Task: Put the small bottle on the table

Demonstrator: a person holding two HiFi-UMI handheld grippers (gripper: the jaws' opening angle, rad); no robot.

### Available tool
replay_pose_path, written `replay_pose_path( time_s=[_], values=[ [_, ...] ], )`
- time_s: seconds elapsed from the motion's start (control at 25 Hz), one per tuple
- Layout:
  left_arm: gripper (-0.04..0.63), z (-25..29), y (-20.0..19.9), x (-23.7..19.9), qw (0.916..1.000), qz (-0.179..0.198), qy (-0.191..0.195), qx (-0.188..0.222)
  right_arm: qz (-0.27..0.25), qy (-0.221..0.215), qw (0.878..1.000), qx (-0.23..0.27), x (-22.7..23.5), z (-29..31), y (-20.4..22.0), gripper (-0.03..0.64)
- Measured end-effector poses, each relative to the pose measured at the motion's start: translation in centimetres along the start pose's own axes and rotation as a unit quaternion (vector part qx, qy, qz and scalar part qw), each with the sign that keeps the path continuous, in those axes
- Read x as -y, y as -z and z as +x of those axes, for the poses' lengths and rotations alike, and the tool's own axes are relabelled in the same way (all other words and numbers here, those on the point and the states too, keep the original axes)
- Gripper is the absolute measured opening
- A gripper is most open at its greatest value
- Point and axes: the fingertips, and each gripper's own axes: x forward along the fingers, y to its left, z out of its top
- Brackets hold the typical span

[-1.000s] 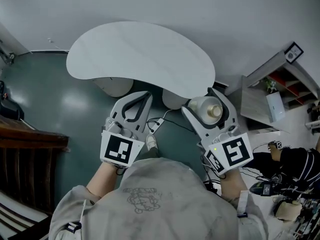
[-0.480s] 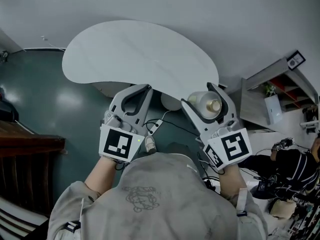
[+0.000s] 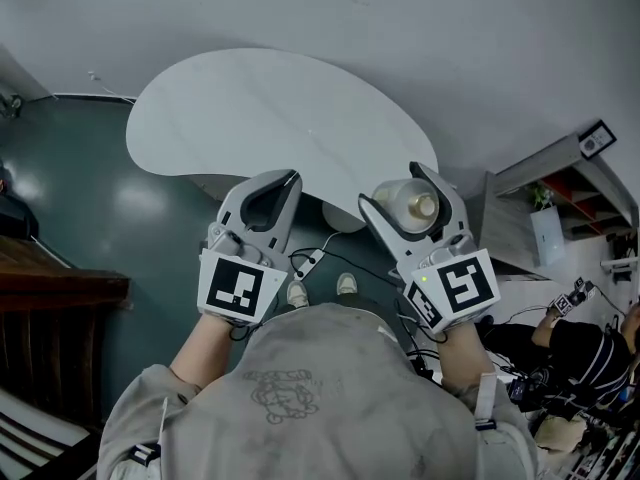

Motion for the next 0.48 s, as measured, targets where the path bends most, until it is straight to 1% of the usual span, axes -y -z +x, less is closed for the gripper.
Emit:
replay_pose_path(
  time_s=[0.12,0.32,0.48],
  values=[
    [0.018,1.9,-0.1,-0.3,0.9999,-0.006,-0.009,-0.005,0.002,-0.009,1.000,-0.005,2.0,1.0,0.1,0.339],
    [0.018,2.8,0.3,0.2,0.9996,-0.014,-0.024,-0.004,-0.009,-0.021,1.000,-0.008,3.3,2.0,0.7,0.339],
    [0.018,5.4,0.8,-0.4,0.9991,-0.025,-0.031,-0.011,-0.007,-0.027,0.999,-0.020,6.0,4.7,1.3,0.339]
  ],
)
